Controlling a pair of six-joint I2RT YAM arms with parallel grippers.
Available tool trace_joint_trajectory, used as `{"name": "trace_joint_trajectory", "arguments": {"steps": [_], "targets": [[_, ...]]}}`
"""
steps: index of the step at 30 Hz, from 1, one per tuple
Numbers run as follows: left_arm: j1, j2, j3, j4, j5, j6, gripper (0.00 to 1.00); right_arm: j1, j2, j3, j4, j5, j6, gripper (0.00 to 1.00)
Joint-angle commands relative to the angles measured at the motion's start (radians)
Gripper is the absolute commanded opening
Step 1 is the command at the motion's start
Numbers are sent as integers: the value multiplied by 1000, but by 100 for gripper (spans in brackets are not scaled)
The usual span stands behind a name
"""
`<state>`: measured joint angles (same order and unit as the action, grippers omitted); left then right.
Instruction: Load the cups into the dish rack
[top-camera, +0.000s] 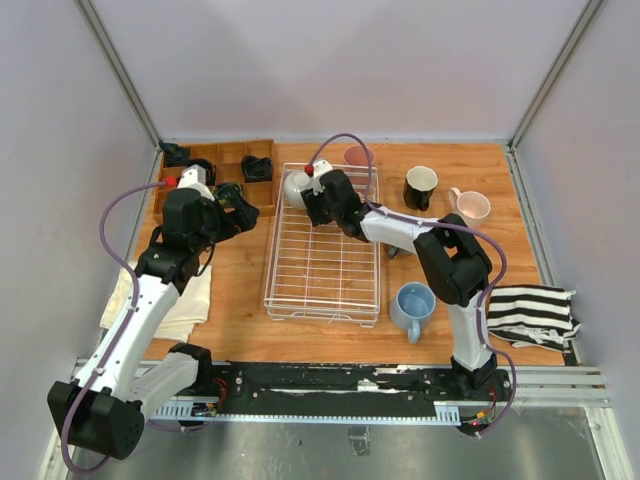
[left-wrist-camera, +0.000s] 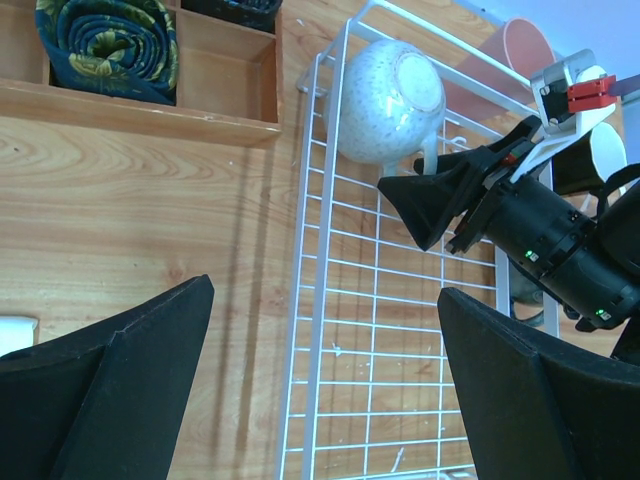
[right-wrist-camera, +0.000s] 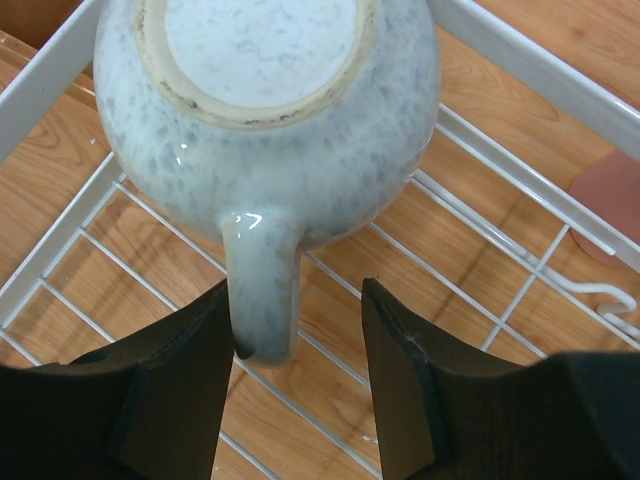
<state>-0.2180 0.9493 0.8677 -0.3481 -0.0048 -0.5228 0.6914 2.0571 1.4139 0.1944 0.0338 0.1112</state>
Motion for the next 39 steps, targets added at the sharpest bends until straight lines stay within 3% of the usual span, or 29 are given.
{"name": "trace_joint_trajectory", "arguments": {"steps": [1, 10, 14, 20, 23, 27, 32, 39], "targets": [[5, -17, -16, -4, -4, 11, 100, 26, -44, -1, 9, 27, -24, 55], [5, -27, -7, 20, -28, 69, 100, 25, -194, -77, -22, 0, -20, 61], [6, -56, 6, 0, -68, 19, 100, 23, -279, -120, -66, 4, -9, 64], [4, 25, 57, 37, 228, 72, 100, -16, -414, -151, -250, 6, 95, 67], [-14, 89, 115, 26, 308, 62, 100, -43, -486, -153, -393, 49, 160, 68], [-89, 137, 172, -15, 283, 54, 100, -124, -592, -170, -556, 48, 224, 69], [-122, 156, 135, 23, 369, -65, 100, -294, -705, -186, -740, 11, 246, 67], [-147, 198, 92, 115, 445, -199, 100, -442, -695, -232, -866, -12, 222, 61]]}}
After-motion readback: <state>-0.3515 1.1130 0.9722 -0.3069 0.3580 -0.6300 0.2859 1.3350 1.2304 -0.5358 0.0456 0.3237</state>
